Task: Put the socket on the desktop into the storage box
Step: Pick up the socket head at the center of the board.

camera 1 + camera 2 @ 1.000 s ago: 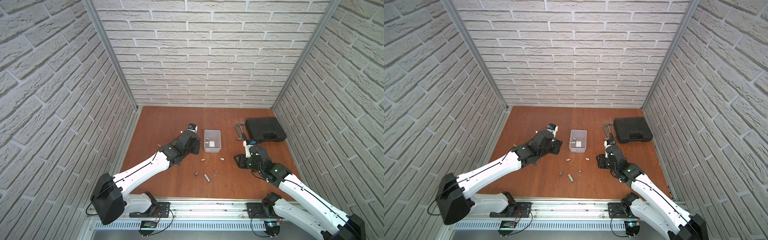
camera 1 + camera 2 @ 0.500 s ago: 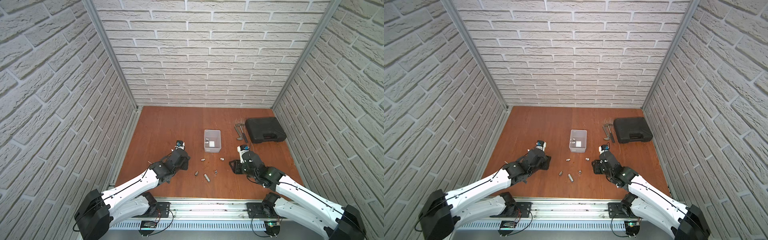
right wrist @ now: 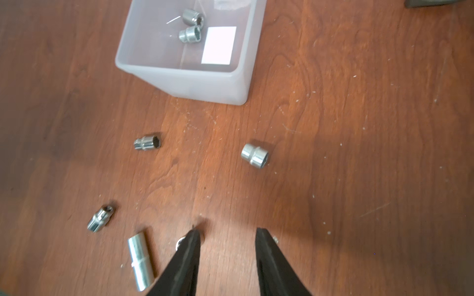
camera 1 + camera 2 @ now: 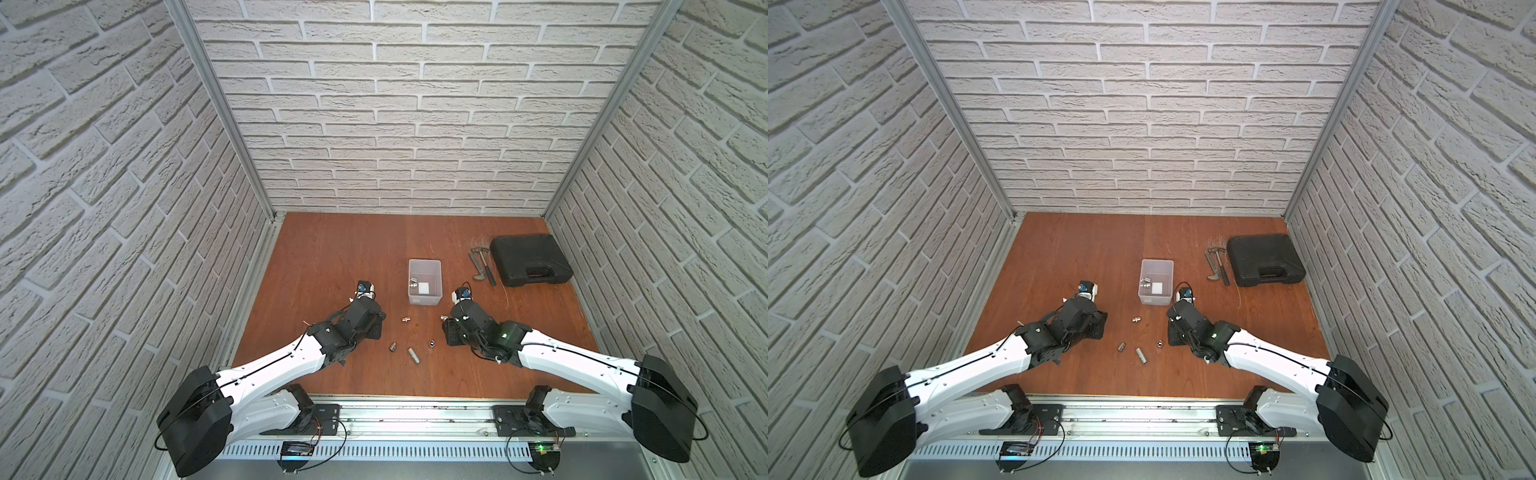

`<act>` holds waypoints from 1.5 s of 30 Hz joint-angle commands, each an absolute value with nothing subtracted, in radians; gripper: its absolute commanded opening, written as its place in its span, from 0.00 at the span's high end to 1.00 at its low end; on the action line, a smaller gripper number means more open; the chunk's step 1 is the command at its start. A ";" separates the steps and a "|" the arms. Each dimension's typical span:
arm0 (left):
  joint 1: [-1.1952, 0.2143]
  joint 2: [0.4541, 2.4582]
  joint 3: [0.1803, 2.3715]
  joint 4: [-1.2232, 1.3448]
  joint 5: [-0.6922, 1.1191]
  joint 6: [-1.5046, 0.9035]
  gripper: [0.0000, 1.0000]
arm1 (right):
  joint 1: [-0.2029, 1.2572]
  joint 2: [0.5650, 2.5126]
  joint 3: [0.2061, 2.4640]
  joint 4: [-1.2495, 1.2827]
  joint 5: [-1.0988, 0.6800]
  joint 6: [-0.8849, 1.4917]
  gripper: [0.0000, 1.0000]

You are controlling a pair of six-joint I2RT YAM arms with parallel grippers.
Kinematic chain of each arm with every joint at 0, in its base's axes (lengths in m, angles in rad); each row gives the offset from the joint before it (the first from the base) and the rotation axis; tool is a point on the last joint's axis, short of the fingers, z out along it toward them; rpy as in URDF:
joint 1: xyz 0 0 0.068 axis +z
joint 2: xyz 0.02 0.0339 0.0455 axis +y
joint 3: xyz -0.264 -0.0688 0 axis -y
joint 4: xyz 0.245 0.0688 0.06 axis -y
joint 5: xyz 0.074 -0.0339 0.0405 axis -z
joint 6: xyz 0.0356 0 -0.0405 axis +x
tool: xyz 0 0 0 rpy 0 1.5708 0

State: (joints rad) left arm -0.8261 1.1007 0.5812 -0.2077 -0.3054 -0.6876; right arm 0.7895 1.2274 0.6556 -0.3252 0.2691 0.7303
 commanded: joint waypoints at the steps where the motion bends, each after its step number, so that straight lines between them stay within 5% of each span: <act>1: -0.832 1.106 0.581 -0.171 -0.305 -0.699 0.55 | 0.794 1.283 0.710 -0.333 0.350 0.755 0.52; 6: -0.832 1.104 0.574 -0.168 -0.308 -0.701 0.55 | 0.775 1.387 0.763 -0.332 0.366 0.764 0.47; 45: -0.831 1.132 0.551 -0.129 -0.302 -0.707 0.55 | 0.703 1.661 0.752 -0.152 0.386 0.763 0.55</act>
State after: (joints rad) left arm -0.8268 1.1263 0.5594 -0.1669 -0.3050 -0.7010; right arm 0.7094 1.6375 0.7624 -0.1650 0.3733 0.7540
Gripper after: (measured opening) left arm 0.450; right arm 0.455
